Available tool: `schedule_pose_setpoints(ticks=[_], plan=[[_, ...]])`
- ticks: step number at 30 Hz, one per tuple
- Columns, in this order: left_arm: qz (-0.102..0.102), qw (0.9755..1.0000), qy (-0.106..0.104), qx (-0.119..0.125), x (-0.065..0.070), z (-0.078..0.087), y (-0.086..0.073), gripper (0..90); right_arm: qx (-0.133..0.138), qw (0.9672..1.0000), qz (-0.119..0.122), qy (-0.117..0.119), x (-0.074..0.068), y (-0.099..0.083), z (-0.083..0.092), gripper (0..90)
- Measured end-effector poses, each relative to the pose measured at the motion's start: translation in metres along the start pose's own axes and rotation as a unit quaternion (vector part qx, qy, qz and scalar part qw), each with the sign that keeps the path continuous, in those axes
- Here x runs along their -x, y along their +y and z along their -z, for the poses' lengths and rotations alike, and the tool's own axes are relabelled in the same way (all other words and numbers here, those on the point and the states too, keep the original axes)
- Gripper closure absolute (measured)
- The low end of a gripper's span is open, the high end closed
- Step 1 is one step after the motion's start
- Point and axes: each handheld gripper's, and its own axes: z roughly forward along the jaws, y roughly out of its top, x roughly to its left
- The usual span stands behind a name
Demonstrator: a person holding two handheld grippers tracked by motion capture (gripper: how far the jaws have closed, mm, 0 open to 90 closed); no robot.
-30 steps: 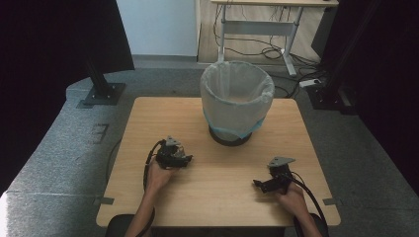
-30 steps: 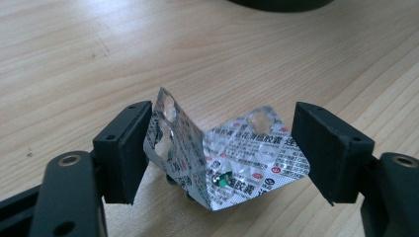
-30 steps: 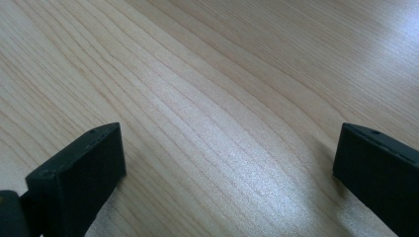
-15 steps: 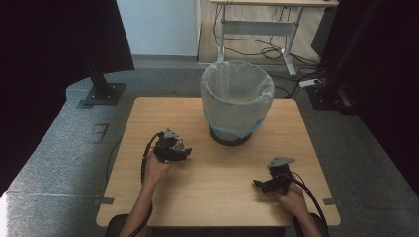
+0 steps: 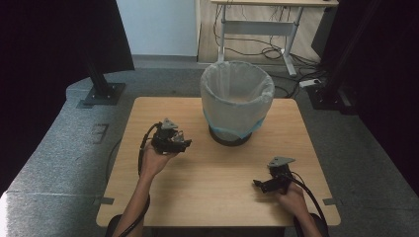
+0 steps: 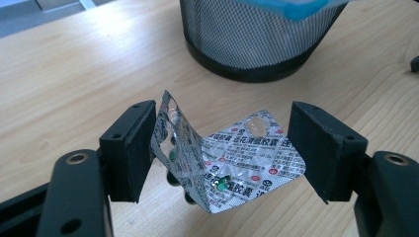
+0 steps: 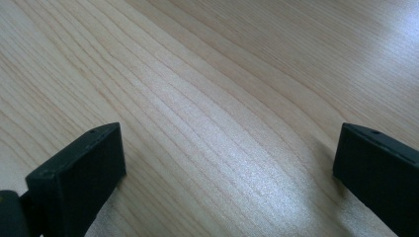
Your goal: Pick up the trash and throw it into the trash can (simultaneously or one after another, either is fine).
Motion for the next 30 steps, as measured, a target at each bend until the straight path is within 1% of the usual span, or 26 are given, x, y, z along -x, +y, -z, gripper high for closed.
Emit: schedule_pose_setpoints(ticks=[3, 13, 18, 30], plan=[[0.001, 1.0, -0.002, 0.005, 0.0, 0.004, 0.007, 28.5, 0.0, 1.0, 0.0, 0.0, 0.0, 0.0, 0.0, 0.0], [-0.014, 0.9998, 0.003, 0.011, 0.003, 0.019, 0.034, 28.4, -0.002, 1.0, -0.001, 0.001, 0.0, 0.0, 0.001, 0.0], [-0.015, 0.9998, 0.0, 0.016, 0.003, 0.027, 0.047, 28.4, -0.001, 1.0, -0.001, 0.001, 0.0, 0.0, 0.0, 0.0], [-0.024, 0.9995, -0.005, 0.022, 0.006, 0.043, 0.077, 28.2, -0.002, 1.0, 0.0, 0.0, 0.0, 0.0, 0.0, 0.0]])
